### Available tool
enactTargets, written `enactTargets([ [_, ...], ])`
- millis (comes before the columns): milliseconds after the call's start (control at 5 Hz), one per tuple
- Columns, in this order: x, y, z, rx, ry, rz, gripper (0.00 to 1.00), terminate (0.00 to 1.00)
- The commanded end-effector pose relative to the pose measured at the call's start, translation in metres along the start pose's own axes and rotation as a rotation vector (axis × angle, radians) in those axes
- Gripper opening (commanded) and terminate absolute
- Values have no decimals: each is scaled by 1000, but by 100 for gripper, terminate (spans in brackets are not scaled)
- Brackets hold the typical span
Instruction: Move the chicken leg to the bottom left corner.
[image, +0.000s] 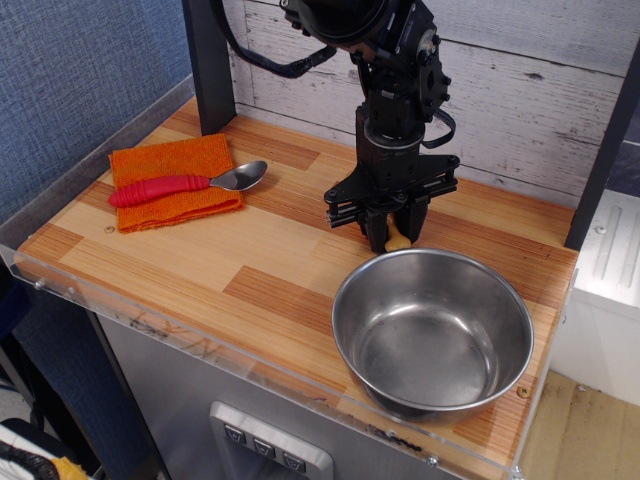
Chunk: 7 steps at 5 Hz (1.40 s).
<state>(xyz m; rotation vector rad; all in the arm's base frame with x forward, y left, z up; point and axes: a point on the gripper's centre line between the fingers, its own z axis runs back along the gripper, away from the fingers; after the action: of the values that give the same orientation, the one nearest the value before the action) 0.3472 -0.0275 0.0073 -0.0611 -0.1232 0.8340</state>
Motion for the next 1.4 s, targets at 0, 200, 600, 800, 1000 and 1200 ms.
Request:
enactTargets([
  [0, 4, -1, 43, -40, 13, -13, 0, 0],
  [200, 2, -1, 66, -63, -4, -12, 0, 0],
  [600, -24, 10, 94, -104, 26, -53, 0, 0],
  [800, -25, 36, 105, -96, 26, -43, 0, 0],
  [1000, -16, 70, 110, -105, 37, 17, 0, 0],
  [1200, -5, 101, 115, -105, 23, 73, 0, 0],
])
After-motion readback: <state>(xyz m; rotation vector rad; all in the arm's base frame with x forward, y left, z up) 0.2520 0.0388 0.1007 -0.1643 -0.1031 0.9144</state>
